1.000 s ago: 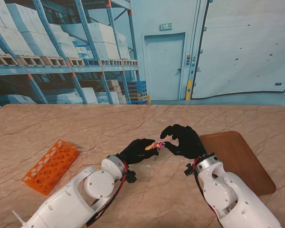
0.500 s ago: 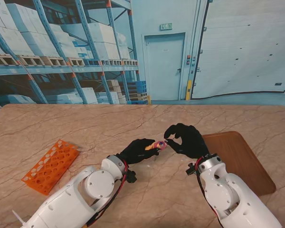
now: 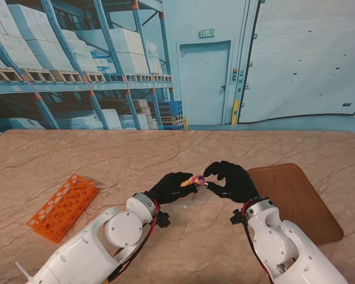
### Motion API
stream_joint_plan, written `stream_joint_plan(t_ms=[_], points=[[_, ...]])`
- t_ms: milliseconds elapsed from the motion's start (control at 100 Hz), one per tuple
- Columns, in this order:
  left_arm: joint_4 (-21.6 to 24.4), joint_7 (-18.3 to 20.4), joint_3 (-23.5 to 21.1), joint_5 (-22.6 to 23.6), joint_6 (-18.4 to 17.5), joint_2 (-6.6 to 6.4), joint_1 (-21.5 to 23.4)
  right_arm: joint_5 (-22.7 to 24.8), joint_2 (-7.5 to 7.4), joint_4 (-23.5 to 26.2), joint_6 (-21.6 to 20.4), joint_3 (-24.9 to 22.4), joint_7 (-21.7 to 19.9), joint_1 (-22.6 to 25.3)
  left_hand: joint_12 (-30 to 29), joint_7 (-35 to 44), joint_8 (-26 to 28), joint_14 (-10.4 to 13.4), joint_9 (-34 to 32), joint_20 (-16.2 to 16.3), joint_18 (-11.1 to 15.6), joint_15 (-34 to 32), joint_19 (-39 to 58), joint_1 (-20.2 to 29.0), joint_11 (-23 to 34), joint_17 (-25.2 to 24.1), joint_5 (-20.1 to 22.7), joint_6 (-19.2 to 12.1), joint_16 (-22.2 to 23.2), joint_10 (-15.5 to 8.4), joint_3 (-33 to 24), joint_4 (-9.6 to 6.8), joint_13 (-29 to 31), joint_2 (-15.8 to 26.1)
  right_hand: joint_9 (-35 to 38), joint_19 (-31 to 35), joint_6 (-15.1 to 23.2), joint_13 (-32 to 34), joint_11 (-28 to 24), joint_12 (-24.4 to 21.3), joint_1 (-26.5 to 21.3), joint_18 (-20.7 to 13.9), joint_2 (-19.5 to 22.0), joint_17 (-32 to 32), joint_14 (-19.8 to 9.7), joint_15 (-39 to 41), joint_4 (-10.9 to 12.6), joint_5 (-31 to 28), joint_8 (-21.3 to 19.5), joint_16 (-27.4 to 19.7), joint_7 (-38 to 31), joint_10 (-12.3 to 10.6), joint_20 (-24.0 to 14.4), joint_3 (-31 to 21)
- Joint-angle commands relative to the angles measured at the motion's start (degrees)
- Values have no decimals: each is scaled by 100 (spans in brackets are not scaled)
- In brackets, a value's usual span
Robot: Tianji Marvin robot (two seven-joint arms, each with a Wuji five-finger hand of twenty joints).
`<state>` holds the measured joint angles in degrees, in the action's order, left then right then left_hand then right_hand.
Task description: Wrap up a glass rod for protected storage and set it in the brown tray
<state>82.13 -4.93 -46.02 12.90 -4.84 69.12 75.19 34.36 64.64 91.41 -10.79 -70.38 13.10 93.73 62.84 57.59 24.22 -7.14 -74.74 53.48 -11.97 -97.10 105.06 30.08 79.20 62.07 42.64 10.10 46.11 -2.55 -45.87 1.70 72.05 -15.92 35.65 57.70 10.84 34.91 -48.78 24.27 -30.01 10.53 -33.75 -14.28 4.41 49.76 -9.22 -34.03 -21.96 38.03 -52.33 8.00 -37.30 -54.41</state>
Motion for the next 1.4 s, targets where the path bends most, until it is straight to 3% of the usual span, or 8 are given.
stream_joint_plan(t_ms=[0, 210, 530, 600, 680, 810, 1160, 1390], points=[[35, 0, -5, -5, 1, 29, 34, -135, 81, -14, 99, 50, -95, -2, 30, 161, -38, -263, -230, 153, 308, -566, 1491, 77, 188, 147, 53, -194, 96, -167, 50, 144, 67, 37, -168, -105, -44, -123, 104, 66, 195, -104, 31, 97, -35, -70, 26, 102, -40, 34, 115, 38, -161, -44], [34, -6, -7, -4, 1, 30, 35, -607, 119, -64, 339, 134, -292, -78, 30, 161, -39, -263, -230, 150, 309, -566, 1491, 81, 188, 147, 55, -190, 96, -167, 49, 141, 67, 40, -203, -116, -88, -146, 123, 69, 120, -120, 77, 108, -40, -83, 23, 128, -51, 40, 221, 53, -188, 0], [38, 2, -5, -1, 0, 27, 37, -1029, 169, -134, 562, 230, -385, -181, 30, 161, -39, -263, -230, 147, 309, -566, 1491, 79, 188, 147, 57, -185, 97, -167, 49, 141, 67, 36, -282, -145, -190, -196, 111, 81, 284, -156, 251, 123, -38, -72, 238, 284, -308, 54, 569, 67, -265, 5], [36, 2, -5, 1, 1, 26, 37, -1221, 185, -129, 611, 255, -437, -202, 30, 164, -37, -263, -230, 147, 310, -566, 1491, 78, 188, 147, 54, -199, 97, -167, 51, 141, 67, 37, -202, -145, -75, -160, 109, 79, 117, -136, 237, 115, -24, -59, 69, 175, -314, 58, 433, 63, -284, 148], [33, -2, -4, 2, 3, 28, 36, -1445, 202, -102, 663, 265, -503, -211, 30, 165, -37, -263, -230, 146, 311, -566, 1491, 79, 188, 147, 57, -185, 97, -167, 49, 140, 67, 35, 3, -152, 173, -112, 99, 91, -253, -115, 196, 109, -3, -48, -85, -1, 71, 66, -261, 33, -320, 370], [32, -9, -6, -2, -3, 30, 38, -1510, 209, -92, 684, 271, -523, -222, 30, 159, -39, -263, -230, 143, 311, -566, 1491, 72, 188, 147, 48, -195, 97, -167, 56, 142, 67, 50, 665, -118, 367, 68, 79, 86, -767, -54, 339, 40, 24, -14, -127, -905, 161, 62, -647, -52, -321, 359], [32, -99, -31, -19, -25, 54, 61, -353, 99, -317, 390, 307, -253, -202, 30, 185, -1, -263, -230, 118, 332, -566, 1491, 103, 188, 149, -4, -219, 97, -167, 175, 165, 67, 143, 1435, -19, 338, 272, 168, -31, -926, 72, 141, -34, 100, 49, -191, -1367, 199, 45, -604, -83, -266, 193], [58, -166, -40, -22, 36, 74, 85, 765, -19, -336, -236, 213, 156, -114, 26, 165, 61, -263, -231, 105, 317, -566, 1491, 409, 156, 146, -152, -160, 97, -159, 678, 244, 67, 383, 1551, 15, 332, 360, 171, -57, -866, 95, 93, -82, 80, 71, -196, -1405, 223, 39, -585, -107, -238, 120]])
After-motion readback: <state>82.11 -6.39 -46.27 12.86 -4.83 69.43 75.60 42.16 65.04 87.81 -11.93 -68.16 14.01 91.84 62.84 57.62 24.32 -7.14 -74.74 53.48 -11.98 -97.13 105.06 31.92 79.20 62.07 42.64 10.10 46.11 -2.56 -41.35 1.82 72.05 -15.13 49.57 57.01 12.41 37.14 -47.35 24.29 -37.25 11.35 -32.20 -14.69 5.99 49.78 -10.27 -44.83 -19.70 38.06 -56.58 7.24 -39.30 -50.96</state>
